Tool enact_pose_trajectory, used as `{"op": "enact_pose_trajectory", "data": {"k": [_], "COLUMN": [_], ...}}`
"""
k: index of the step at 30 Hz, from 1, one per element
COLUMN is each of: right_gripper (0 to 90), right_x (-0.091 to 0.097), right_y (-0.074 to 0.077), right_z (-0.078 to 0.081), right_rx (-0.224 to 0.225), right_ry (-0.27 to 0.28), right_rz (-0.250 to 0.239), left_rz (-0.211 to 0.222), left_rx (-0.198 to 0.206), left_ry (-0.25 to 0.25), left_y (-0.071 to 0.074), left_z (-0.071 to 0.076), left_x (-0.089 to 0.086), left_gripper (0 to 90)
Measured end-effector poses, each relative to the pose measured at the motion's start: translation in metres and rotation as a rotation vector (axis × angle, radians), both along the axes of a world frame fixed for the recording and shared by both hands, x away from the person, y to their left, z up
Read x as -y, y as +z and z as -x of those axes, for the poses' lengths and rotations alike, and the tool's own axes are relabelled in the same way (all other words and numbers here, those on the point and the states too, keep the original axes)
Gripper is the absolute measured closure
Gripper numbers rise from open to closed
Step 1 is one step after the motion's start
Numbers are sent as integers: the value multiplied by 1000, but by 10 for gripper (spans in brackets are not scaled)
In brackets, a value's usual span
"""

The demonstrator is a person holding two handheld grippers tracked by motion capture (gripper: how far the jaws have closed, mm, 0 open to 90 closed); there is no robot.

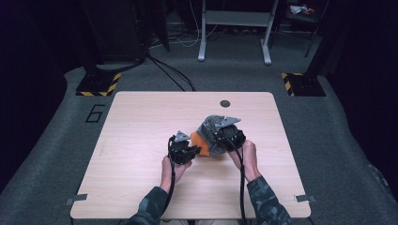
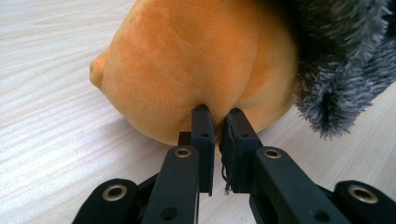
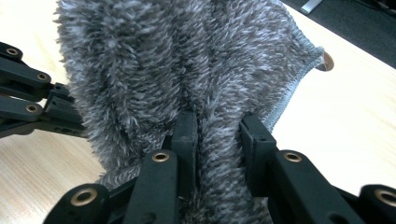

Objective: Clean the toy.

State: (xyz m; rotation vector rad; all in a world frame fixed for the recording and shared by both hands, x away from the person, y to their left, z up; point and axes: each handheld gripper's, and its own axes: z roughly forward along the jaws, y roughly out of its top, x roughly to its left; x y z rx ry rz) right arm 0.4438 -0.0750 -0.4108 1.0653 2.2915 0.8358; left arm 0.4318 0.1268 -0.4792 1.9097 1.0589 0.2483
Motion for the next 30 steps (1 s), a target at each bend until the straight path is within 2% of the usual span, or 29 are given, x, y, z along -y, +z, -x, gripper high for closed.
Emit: {"op": "enact_pose_trajectory", "data": {"k": [3, 11, 17, 18, 22, 23, 25, 27, 29, 30], "right_gripper": [709, 709, 708, 708, 708, 708, 707, 705, 705, 706], "right_x": [4, 23, 39, 43, 49, 52, 54, 57, 59, 61], "right_y": [-2, -12, -27, -33, -44, -53, -58, -71, -76, -77], "right_z": [-2, -4, -9, -11, -16, -19, -20, -25, -26, -26], "right_rx": [10, -22, -67, -86, -115, -140, -152, -202, -228, -219], "right_ry": [1, -60, -111, -134, -153, -166, -172, -183, -193, -192], "right_rz": [-12, -30, -42, -50, -41, -37, -44, -52, -57, -62], "left_rz": [6, 11, 14, 15, 20, 28, 28, 27, 24, 24], "left_rx": [-1, -13, -14, -15, -19, -17, -17, -17, -16, -16], "left_ry": [2, 2, 6, 7, 10, 13, 13, 13, 13, 13], "left_y": [0, -1, -2, -2, -2, -3, -3, -3, -3, -3], "left_z": [0, -1, -2, -2, -2, -2, -2, -3, -3, -3], "left_x": [0, -3, -2, -2, -3, -3, -3, -3, -4, -4], "left_gripper": [839, 840, 840, 840, 840, 840, 840, 839, 838, 838]}}
